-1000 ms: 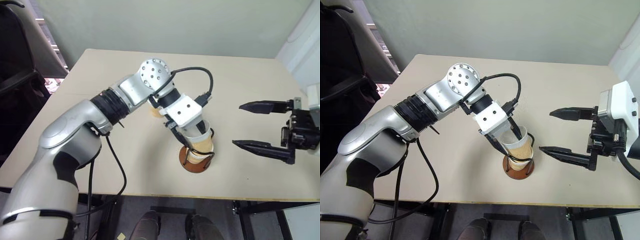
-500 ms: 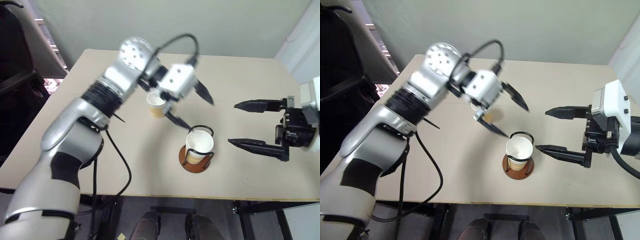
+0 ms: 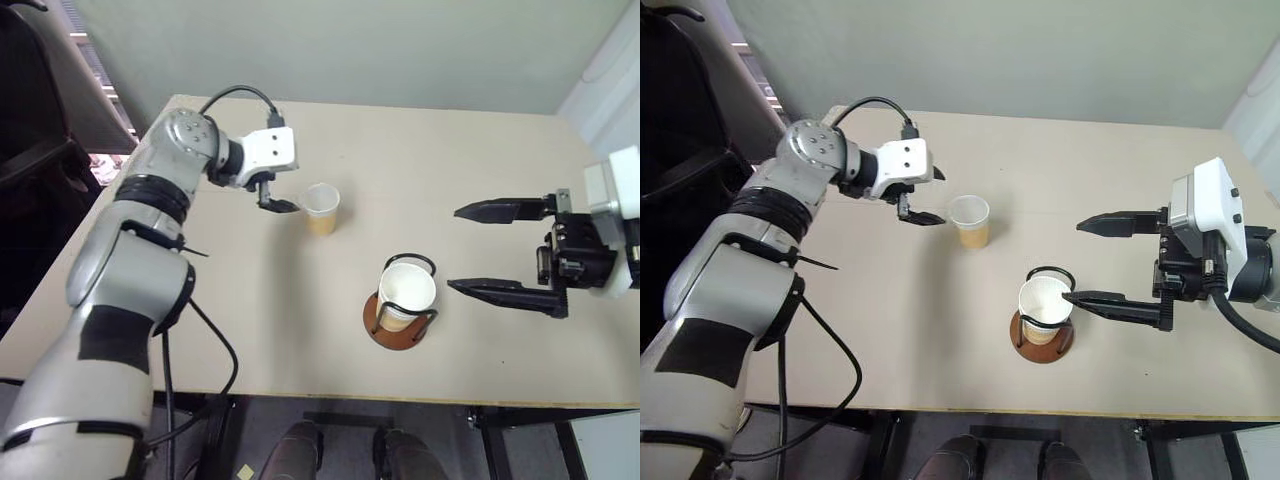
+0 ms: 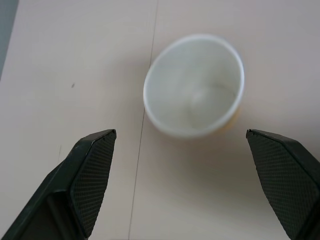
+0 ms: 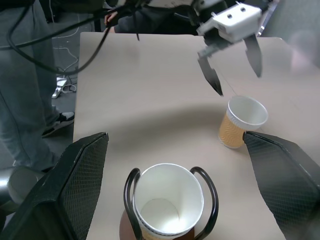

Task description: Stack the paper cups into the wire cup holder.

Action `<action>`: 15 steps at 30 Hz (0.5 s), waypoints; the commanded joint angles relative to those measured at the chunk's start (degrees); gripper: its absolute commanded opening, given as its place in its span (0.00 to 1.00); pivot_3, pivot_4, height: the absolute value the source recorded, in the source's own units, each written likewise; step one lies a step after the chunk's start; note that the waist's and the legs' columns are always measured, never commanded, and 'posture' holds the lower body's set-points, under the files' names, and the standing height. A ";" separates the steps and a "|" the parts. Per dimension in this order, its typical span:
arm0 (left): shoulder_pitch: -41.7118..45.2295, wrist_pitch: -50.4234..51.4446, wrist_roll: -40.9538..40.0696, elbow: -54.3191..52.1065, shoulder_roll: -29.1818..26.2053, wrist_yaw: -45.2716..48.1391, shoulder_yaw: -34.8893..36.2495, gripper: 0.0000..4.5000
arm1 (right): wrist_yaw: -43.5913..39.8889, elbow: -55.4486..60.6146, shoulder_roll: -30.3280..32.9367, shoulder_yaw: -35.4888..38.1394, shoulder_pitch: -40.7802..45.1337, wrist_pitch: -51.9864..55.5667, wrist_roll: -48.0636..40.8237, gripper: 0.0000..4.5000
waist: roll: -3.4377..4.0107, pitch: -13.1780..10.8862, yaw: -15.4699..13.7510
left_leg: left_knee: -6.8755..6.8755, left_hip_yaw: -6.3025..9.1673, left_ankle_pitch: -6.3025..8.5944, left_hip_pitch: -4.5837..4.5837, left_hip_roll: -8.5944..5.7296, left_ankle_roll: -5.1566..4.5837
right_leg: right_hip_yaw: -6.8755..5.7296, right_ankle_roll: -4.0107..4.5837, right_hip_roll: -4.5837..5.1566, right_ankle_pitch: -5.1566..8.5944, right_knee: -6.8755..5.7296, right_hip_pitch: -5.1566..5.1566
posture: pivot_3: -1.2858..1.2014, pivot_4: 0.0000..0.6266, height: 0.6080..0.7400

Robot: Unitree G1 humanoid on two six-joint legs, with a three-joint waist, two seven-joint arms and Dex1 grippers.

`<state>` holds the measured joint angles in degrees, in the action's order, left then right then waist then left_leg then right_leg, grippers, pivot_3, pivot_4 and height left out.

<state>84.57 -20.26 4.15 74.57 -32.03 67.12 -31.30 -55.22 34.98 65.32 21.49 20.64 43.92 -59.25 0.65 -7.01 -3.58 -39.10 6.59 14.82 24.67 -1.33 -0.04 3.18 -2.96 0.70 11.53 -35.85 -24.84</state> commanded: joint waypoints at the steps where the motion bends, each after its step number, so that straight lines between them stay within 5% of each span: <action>1: -0.46 0.08 2.41 0.71 1.26 -0.37 3.36 0.99 | -0.03 0.68 0.72 2.70 -0.36 -0.34 -0.10 1.00 | 0.00 0.00 0.23 | 0.01 -0.05 0.05 -0.01 0.02 -0.07 | 0.08 -0.08 0.08 0.04 -0.01 -0.02 | 0.52 0.24 1.00; 8: -1.85 1.55 6.69 1.67 4.27 -0.36 6.21 0.96 | 0.82 1.92 1.06 5.06 -2.20 0.59 -0.85 1.00 | 0.00 0.00 0.60 | -0.06 -0.76 0.20 -0.12 0.01 -0.35 | 0.52 -0.40 0.31 0.25 0.04 -0.12 | 0.52 0.24 1.00; 10: -1.90 1.60 7.59 1.72 4.73 -0.01 6.83 0.87 | 1.05 2.47 1.05 5.65 -2.87 0.86 -1.05 1.00 | 0.00 0.00 0.56 | -0.06 -0.79 0.22 -0.14 -0.02 -0.38 | 0.52 -0.44 0.37 0.27 0.02 -0.15 | 0.52 0.24 1.00; 15: -2.16 1.61 9.86 1.79 6.15 -0.56 7.87 0.47 | 2.52 3.63 0.91 7.27 -4.12 1.70 -1.54 1.00 | 0.00 0.00 0.57 | -0.10 -0.93 0.22 -0.22 -0.08 -0.46 | 0.55 -0.45 0.42 0.26 -0.07 -0.13 | 0.52 0.24 1.00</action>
<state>81.91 -18.41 13.41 76.61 -25.94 66.88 -25.19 -53.57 37.46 65.60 26.10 16.54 45.57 -59.63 0.65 -7.01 -3.01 -39.21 5.64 15.04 24.44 -1.38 -0.52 3.76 -3.41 1.15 11.79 -35.93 -24.97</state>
